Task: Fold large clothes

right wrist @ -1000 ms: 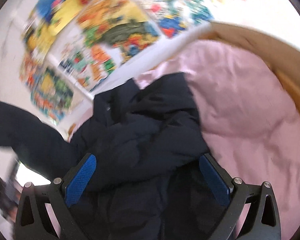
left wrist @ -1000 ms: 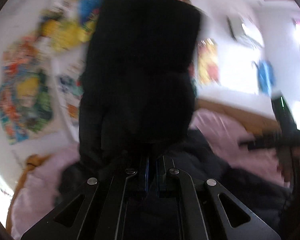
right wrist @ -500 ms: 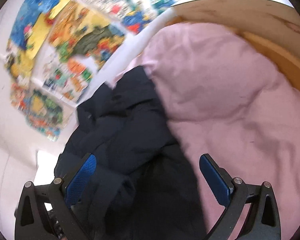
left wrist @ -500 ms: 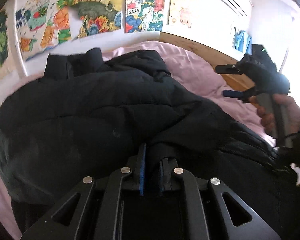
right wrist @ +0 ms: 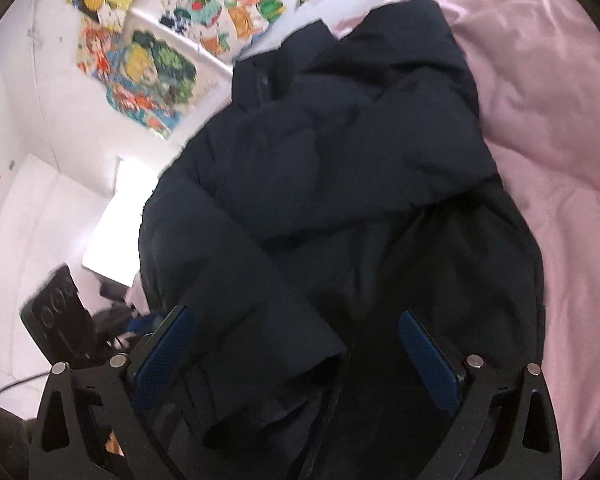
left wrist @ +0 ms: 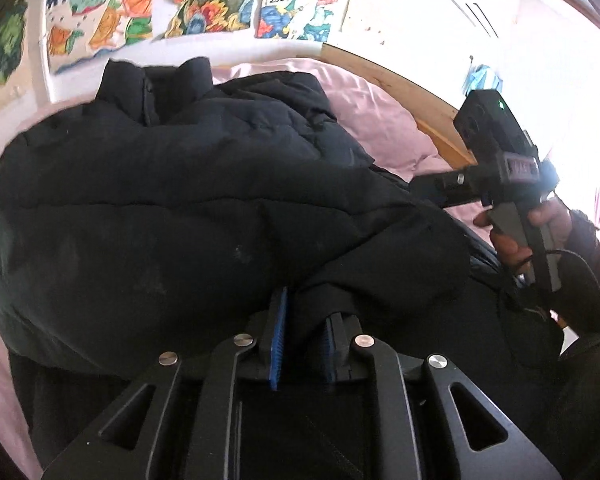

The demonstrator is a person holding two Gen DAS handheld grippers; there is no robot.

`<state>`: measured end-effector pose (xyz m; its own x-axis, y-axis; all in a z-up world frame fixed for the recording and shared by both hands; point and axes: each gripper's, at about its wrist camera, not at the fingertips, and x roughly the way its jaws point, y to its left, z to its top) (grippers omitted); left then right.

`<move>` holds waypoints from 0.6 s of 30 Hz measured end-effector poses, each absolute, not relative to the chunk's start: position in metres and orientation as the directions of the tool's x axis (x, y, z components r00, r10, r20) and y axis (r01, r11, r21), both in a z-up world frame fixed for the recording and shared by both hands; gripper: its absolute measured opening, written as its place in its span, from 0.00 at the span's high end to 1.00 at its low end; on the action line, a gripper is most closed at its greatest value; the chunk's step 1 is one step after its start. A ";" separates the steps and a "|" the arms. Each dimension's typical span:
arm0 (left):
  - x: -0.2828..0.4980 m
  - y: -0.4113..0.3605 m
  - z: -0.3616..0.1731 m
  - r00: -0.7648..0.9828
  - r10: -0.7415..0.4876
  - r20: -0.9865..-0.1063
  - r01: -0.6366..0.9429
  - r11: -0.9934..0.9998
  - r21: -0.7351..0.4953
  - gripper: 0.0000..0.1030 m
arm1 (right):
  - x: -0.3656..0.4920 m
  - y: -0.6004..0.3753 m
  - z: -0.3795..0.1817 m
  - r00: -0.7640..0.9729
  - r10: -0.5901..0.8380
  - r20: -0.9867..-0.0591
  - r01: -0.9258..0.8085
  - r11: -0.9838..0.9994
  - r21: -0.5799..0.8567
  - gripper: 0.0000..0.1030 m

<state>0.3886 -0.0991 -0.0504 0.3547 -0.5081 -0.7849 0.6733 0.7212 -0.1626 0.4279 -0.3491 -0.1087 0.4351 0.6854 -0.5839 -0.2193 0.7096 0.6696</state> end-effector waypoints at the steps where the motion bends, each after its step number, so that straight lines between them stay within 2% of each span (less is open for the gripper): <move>1: 0.389 -0.098 -0.051 0.357 -0.507 -0.784 0.669 0.725 -0.165 0.86 | 0.427 -0.347 -0.110 0.424 0.689 -0.588 -0.224 0.708 0.669 0.18; 2: 0.389 -0.097 -0.052 0.358 -0.506 -0.785 0.664 0.729 -0.167 0.85 | 0.427 -0.346 -0.110 0.415 0.696 -0.587 -0.228 0.704 0.673 0.23; 4: 0.390 -0.096 -0.053 0.358 -0.504 -0.786 0.653 0.737 -0.175 0.84 | 0.427 -0.343 -0.110 0.406 0.701 -0.587 -0.238 0.701 0.672 0.42; 5: 0.392 -0.096 -0.055 0.359 -0.501 -0.787 0.648 0.741 -0.176 0.84 | 0.427 -0.341 -0.110 0.404 0.701 -0.588 -0.240 0.701 0.671 0.45; 6: 0.393 -0.097 -0.055 0.345 -0.493 -0.799 0.642 0.745 -0.182 0.84 | 0.426 -0.341 -0.109 0.407 0.695 -0.593 -0.241 0.707 0.664 0.56; 7: 0.393 -0.096 -0.055 0.344 -0.493 -0.799 0.640 0.746 -0.184 0.83 | 0.425 -0.340 -0.108 0.411 0.690 -0.595 -0.244 0.712 0.658 0.70; 10: 0.390 -0.093 -0.055 0.336 -0.493 -0.803 0.639 0.745 -0.190 0.78 | 0.421 -0.345 -0.103 0.438 0.689 -0.577 -0.249 0.710 0.659 0.89; 13: 0.379 -0.083 -0.055 0.314 -0.483 -0.817 0.644 0.741 -0.190 0.64 | 0.419 -0.346 -0.091 0.488 0.650 -0.582 -0.257 0.744 0.616 0.91; 18: 0.358 -0.032 -0.049 0.335 -0.467 -0.818 0.567 0.793 -0.220 0.62 | 0.419 -0.340 -0.083 0.539 0.590 -0.601 -0.259 0.795 0.549 0.91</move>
<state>0.3577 -0.0316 -0.0494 0.3353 -0.4670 -0.8182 0.5673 0.7935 -0.2204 0.4188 -0.3398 -0.0831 0.5393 0.5900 -0.6008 -0.2586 0.7951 0.5487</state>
